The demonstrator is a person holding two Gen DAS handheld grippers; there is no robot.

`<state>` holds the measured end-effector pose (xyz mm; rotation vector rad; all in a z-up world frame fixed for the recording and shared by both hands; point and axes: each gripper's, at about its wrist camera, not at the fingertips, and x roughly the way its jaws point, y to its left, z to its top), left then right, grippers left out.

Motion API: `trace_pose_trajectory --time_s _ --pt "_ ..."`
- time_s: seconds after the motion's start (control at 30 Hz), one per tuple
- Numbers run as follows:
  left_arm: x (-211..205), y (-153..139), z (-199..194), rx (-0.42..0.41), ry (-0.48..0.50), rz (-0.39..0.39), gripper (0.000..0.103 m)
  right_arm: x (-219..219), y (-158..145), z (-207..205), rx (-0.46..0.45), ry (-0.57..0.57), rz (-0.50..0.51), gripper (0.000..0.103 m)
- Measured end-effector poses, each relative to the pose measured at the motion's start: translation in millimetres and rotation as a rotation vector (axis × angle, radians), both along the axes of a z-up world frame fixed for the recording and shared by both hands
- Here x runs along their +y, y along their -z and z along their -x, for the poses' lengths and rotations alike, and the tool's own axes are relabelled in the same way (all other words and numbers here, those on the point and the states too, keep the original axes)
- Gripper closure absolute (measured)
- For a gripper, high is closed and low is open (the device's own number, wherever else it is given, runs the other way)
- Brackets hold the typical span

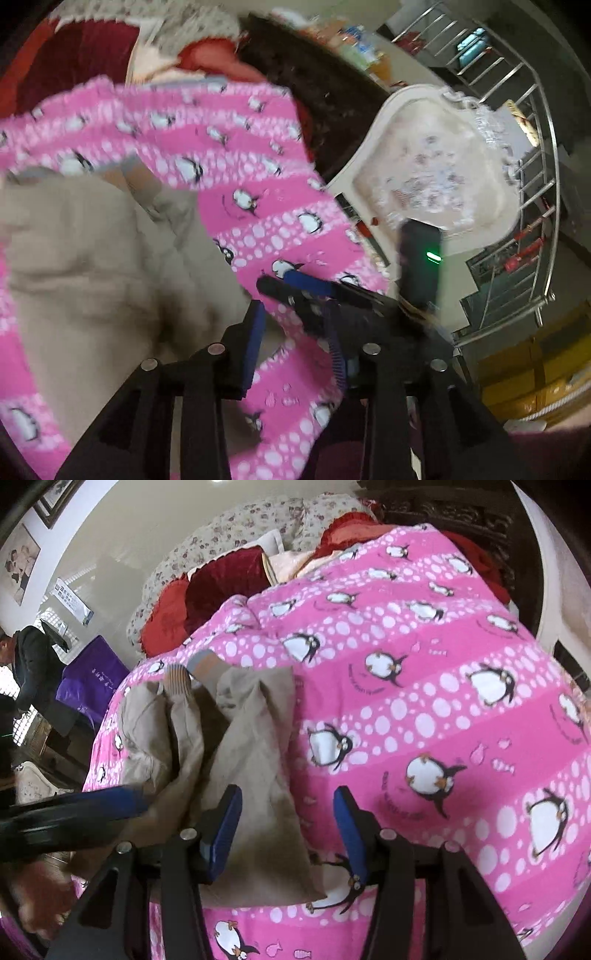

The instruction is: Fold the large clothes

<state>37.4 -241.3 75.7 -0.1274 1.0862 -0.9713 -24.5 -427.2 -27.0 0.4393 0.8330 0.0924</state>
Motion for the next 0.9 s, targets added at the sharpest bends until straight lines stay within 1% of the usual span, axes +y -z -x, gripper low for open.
trace_pose_trajectory --time_s 0.03,0.1,0.17,0.2,0.23,0.27,0.3,0.37,0.43,0.47,0.5,0.53,0.57,0.6,0.63,0.73,0.77,0.8,0.83,0.87,0.9 --pt "16.0 -11.8 2.6 -0.024 -0.036 -0.024 0.081 -0.4 -4.4 -0.9 -0.011 -0.003 -0.002 0.048" --pt "42.5 -23.8 3.4 -0.067 -0.093 -0.041 0.08 0.9 -12.8 -6.3 -0.026 -0.014 -0.003 0.048" --pt "67.2 -25.7 3.1 -0.111 -0.163 -0.102 0.079 5.7 -21.0 -13.6 -0.042 -0.024 -0.007 0.045" --pt "79.8 -21.2 2.0 -0.131 -0.201 -0.133 0.079 12.8 -24.6 -22.2 -0.045 -0.051 -0.013 0.039" --pt "87.9 -15.0 1.3 -0.136 -0.229 -0.153 0.079 18.3 -25.6 -28.9 -0.043 -0.073 -0.017 0.026" --pt "94.0 -5.4 0.5 -0.124 -0.256 -0.175 0.079 24.7 -26.1 -35.6 -0.042 -0.091 -0.023 0.021" --pt "100.6 8.9 -0.7 -0.095 -0.283 -0.197 0.079 35.1 -26.5 -47.1 -0.047 -0.113 -0.037 0.015" --pt "107.8 35.6 -0.2 -0.046 -0.319 -0.214 0.079 49.7 -25.0 -64.8 -0.046 -0.153 -0.058 0.014" --pt "109.0 66.6 1.9 0.005 -0.352 -0.242 0.079 70.7 -19.6 -90.4 -0.029 -0.217 -0.077 0.01" --pt "106.0 78.6 3.1 0.021 -0.36 -0.268 0.079 78.7 -15.6 -99.6 -0.02 -0.236 -0.079 0.009" --pt "104.5 88.9 6.4 0.027 -0.364 -0.274 0.08 88.6 -10.4 -109.7 -0.003 -0.251 -0.075 0.01" --pt "102.3 92.0 9.4 0.018 -0.368 -0.279 0.08 100.0 -5.6 -119.0 0.015 -0.272 -0.062 0.016" --pt "98.1 90.8 12.5 -0.006 -0.37 -0.291 0.079 108.1 -4.5 -123.0 0.015 -0.29 -0.045 0.028" --pt "95.6 87.5 14.3 -0.021 -0.363 -0.29 0.079 117.5 -8.0 -124.3 -0.005 -0.308 0.006 0.071" --pt "93.0 80.4 16.9 -0.034 -0.347 -0.271 0.079 120.5 -13.5 -121.5 -0.025 -0.306 0.039 0.09" --pt "92.0 63.7 22.7 -0.079 -0.339 -0.222 0.079 112.5 -38.7 -97.2 -0.14 -0.309 0.061 0.092" --pt "89.7 63.6 23.2 -0.097 -0.339 -0.23 0.077 107.2 -43.0 -91.2 -0.159 -0.295 0.085 0.092" --pt "87.7 65.7 21.4 -0.101 -0.337 -0.242 0.077 97.6 -42.7 -85.7 -0.17 -0.254 0.131 0.092" --pt "84.5 71.1 20.2 -0.099 -0.335 -0.254 0.077 89.4 -39.4 -86.0 -0.165 -0.219 0.156 0.092" --pt "80.7 79.2 18.0 -0.087 -0.335 -0.258 0.077 78.5 -28.9 -90.6 -0.139 -0.166 0.188 0.092" --pt "79.0 85.5 16.4 -0.079 -0.332 -0.257 0.077 70.9 -17.8 -96.7 -0.112 -0.137 0.205 0.092"
